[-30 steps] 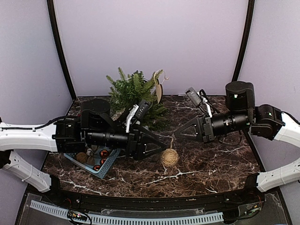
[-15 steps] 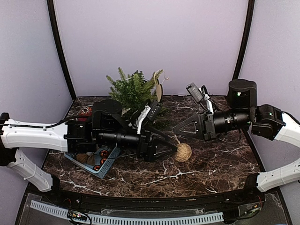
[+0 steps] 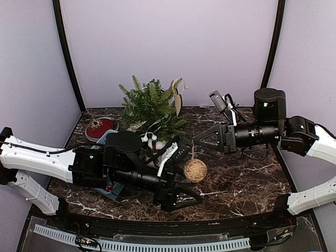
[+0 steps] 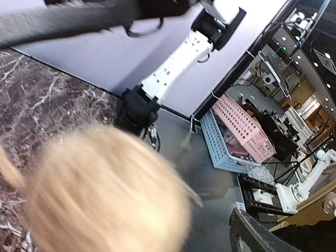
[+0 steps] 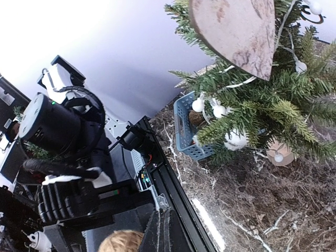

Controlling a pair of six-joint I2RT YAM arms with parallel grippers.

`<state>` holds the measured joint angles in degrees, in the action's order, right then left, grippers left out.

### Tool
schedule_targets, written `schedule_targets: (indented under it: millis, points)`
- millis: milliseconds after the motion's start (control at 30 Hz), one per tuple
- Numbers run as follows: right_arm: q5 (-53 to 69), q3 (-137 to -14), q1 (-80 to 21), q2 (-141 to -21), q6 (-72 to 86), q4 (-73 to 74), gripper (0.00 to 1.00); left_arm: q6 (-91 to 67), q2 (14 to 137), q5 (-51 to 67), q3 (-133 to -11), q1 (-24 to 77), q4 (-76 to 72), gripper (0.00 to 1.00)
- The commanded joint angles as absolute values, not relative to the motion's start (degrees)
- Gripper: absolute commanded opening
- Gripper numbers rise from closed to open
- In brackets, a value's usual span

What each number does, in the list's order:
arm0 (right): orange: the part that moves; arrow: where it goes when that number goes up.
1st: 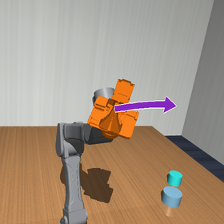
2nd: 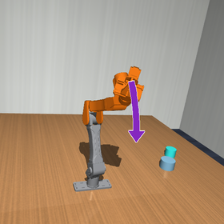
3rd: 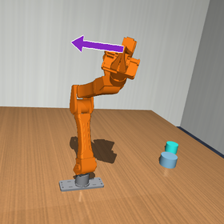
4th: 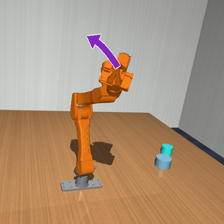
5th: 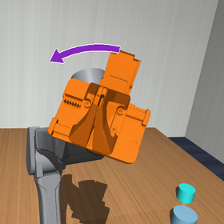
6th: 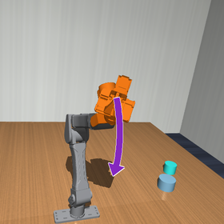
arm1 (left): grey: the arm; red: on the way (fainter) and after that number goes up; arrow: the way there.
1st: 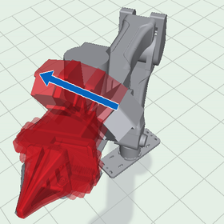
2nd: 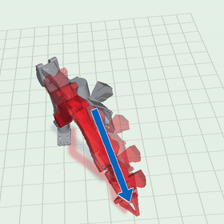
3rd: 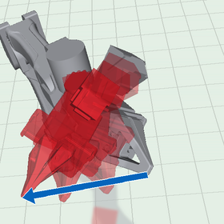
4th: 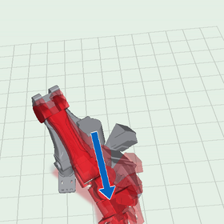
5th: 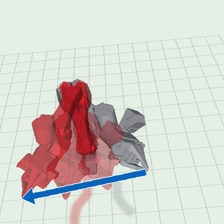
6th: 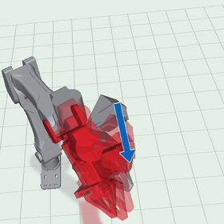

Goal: Decorate the small christmas tree
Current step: Pass from the right arm to the left

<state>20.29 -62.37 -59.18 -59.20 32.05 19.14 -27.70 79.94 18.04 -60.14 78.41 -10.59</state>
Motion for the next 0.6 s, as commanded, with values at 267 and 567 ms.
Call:
schedule_targets:
  millis: [267, 567]
  points:
    - [17.5, -63.6, -58.4, -61.0, 31.4, 19.4, 0.00, -32.6, 68.6, 9.4, -52.6, 81.2, -12.6, 0.83]
    - [24.6, -63.9, -58.4, -60.8, 29.4, 19.1, 0.00, -30.5, 61.9, -2.0, -53.5, 81.2, -6.6, 0.85]
